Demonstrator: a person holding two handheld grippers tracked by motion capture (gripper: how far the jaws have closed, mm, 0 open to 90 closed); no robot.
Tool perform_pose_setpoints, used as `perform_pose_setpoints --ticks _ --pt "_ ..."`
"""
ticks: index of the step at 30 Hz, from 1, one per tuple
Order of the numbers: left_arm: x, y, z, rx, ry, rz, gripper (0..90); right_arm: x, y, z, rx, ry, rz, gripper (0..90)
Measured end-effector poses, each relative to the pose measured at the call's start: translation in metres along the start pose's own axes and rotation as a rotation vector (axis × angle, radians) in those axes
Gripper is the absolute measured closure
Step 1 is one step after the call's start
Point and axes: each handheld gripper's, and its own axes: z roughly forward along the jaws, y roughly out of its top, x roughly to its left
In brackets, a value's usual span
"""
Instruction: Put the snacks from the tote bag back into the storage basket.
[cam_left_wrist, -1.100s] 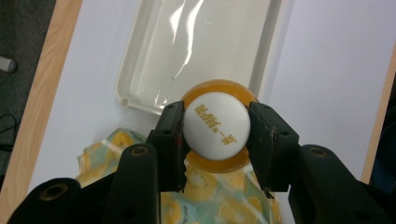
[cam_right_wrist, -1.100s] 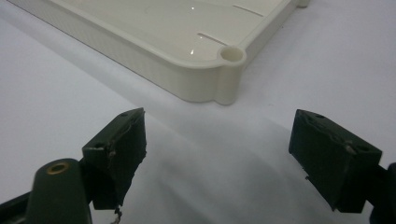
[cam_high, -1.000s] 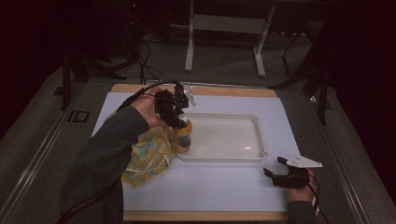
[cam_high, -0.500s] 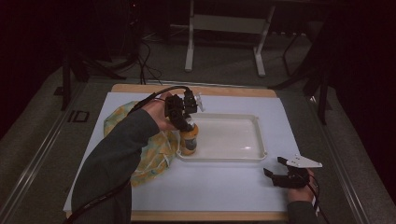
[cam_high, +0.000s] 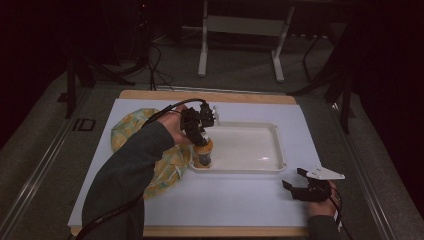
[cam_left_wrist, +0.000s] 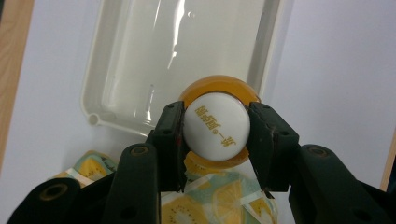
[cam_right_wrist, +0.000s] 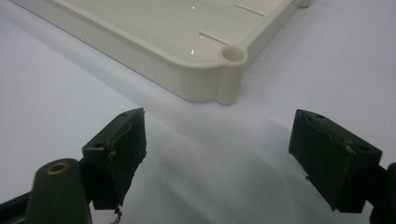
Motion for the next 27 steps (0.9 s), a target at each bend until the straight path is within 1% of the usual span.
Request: perform_pose_setpoints --ticks 1,3,5,8,11,13,14,18,21,23,25,27 --pt "0.000 0.000 0.001 0.007 -0.001 0.000 59.1 0.000 0.000 0.000 0.000 0.000 0.001 18.4" --pt "-0.001 0.000 0.002 0.001 0.001 -0.001 59.1 0.000 0.000 0.000 0.001 0.000 0.000 18.4" --pt "-0.001 0.001 0.002 0.005 0.000 -0.002 59.0 0.000 0.000 0.000 0.001 0.000 -0.001 18.4" --pt "-0.002 0.002 0.002 0.013 -0.003 -0.016 58.9 0.000 0.000 0.000 0.002 -0.001 -0.001 18.4" --pt "-0.002 0.002 0.003 0.009 -0.002 -0.031 58.6 0.000 0.000 0.000 0.003 -0.001 -0.002 18.4" --pt "-0.002 0.003 0.003 0.011 -0.005 -0.052 58.5 0.000 0.000 0.000 0.004 -0.002 -0.003 18.4" --pt "-0.002 0.003 0.003 0.013 -0.007 -0.053 58.5 0.000 0.000 0.000 0.005 -0.002 -0.003 18.4" --pt "-0.003 0.005 0.003 0.026 -0.008 -0.079 58.2 0.000 0.000 0.000 0.007 -0.002 -0.003 18.4" --pt "-0.003 0.007 0.004 0.025 -0.016 -0.118 57.7 0.001 0.000 0.001 0.008 -0.003 -0.004 18.4" --pt "-0.003 0.008 0.004 0.029 -0.020 -0.133 57.2 0.001 0.000 0.001 0.009 -0.003 -0.004 18.4" --pt "-0.003 0.010 0.004 0.037 -0.018 -0.145 56.9 0.001 0.000 0.001 0.010 -0.002 -0.003 18.4" --pt "-0.003 0.011 0.004 0.045 -0.016 -0.147 58.2 0.001 0.000 0.001 0.011 -0.002 -0.004 18.4"
